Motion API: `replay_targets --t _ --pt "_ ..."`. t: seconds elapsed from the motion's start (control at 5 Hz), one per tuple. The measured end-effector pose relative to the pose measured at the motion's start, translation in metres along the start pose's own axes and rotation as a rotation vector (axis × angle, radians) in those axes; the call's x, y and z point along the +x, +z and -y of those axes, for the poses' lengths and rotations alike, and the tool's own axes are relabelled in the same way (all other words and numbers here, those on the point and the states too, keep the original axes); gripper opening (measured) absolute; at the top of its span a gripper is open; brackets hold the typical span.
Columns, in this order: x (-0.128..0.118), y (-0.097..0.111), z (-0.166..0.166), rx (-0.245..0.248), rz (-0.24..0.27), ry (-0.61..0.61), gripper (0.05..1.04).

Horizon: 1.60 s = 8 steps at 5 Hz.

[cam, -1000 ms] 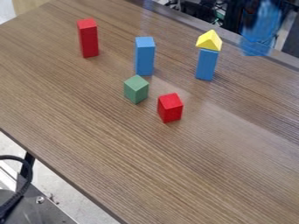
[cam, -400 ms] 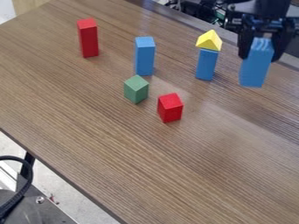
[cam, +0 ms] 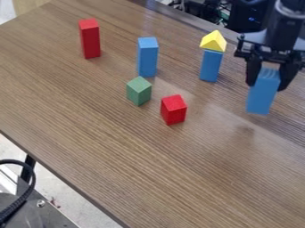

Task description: Put the blue block on the right side

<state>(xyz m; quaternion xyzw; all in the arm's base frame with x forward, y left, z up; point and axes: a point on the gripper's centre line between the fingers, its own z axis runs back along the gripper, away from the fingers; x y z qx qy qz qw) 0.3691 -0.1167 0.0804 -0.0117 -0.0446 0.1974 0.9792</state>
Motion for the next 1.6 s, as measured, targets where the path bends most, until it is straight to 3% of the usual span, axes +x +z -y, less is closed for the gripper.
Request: replay_targets --t 0.4,0.8,1.0,1.2,1.4,1.6 --pt "-0.008 -0.019 0.003 -0.036 0.023 -0.117 0.585" --pt "-0.006 -0.018 0.006 -0.075 0.121 -0.251 0.585" --pt "-0.006 -0.018 0.006 -0.071 0.12 -0.322 0.638" --pt "-0.004 -0.019 0.005 -0.034 0.092 -0.368 0.894" --pt "-0.001 -0.018 0.004 -0.022 0.108 -0.361 1.007" --pt "0.002 -0.007 0.003 -0.021 0.143 -0.363 1.0"
